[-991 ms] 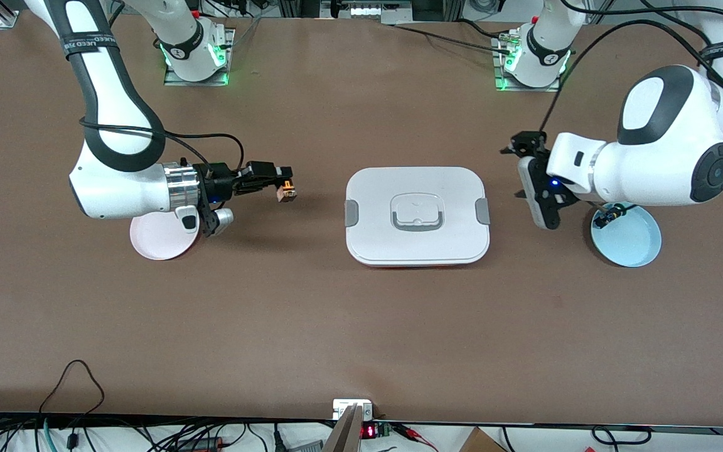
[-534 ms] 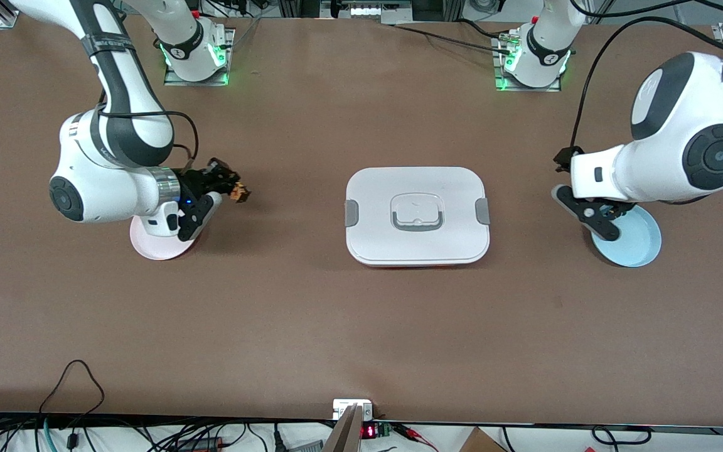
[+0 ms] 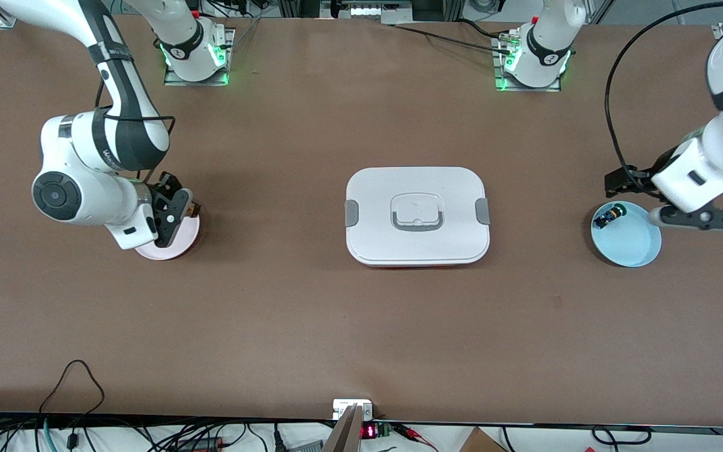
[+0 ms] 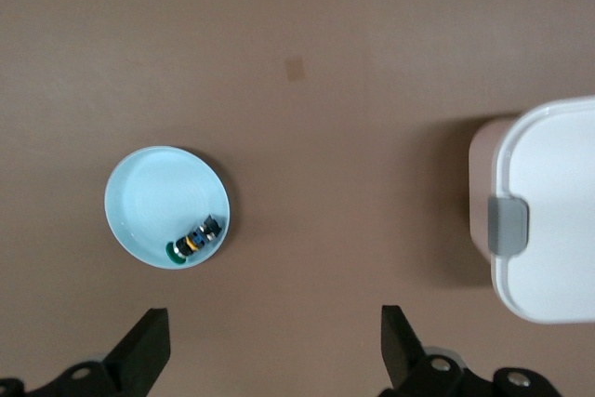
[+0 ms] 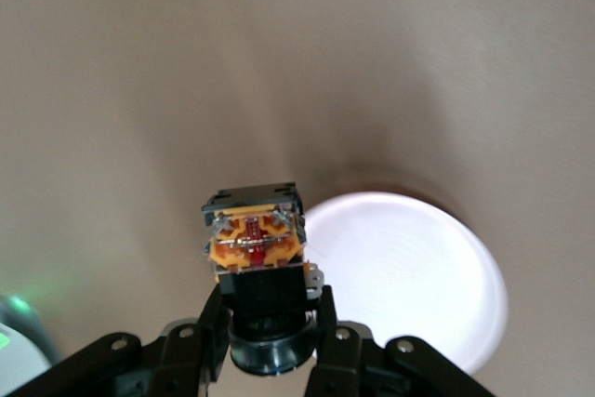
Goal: Transfer orange switch to right arm and place
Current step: 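Lower the orange switch onto the white plate with the right gripper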
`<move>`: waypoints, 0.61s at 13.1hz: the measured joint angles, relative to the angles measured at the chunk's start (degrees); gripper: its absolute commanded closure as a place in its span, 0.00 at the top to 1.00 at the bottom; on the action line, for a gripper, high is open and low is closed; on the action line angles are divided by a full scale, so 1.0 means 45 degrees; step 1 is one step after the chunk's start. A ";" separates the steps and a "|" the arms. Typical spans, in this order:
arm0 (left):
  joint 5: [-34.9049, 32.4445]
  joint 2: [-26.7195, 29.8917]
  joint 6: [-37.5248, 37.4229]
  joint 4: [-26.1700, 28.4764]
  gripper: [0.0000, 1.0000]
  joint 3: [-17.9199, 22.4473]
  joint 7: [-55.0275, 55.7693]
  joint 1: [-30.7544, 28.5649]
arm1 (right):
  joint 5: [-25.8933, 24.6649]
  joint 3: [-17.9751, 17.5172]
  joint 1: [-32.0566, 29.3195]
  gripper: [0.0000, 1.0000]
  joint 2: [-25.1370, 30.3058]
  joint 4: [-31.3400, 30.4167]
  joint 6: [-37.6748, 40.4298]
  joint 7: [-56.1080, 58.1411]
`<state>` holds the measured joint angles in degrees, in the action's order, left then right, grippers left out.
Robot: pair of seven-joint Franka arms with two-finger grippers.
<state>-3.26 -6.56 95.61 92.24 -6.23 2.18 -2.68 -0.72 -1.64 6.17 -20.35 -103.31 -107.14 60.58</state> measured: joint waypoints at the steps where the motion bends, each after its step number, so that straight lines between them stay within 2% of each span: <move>1: 0.0000 0.0609 0.0249 0.0577 1.00 0.0053 0.0226 0.0035 | -0.0343 0.0005 -0.0261 0.27 -0.0066 -0.0164 -0.0540 0.0561; 3: 0.0000 0.1279 0.0394 0.1139 1.00 0.0053 0.0460 0.0199 | -0.0797 0.0016 -0.0814 0.27 -0.0271 -0.0715 -0.2103 0.1852; 8: 0.0000 0.1132 0.0654 0.1198 1.00 -0.0146 0.0648 0.0377 | -0.1685 0.0022 -0.1412 0.27 -0.0849 -0.1983 -0.4532 0.3210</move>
<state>-3.26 -1.46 98.55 97.63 -6.89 5.10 -0.98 -8.31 -1.54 -0.18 -24.17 -112.24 -127.53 75.03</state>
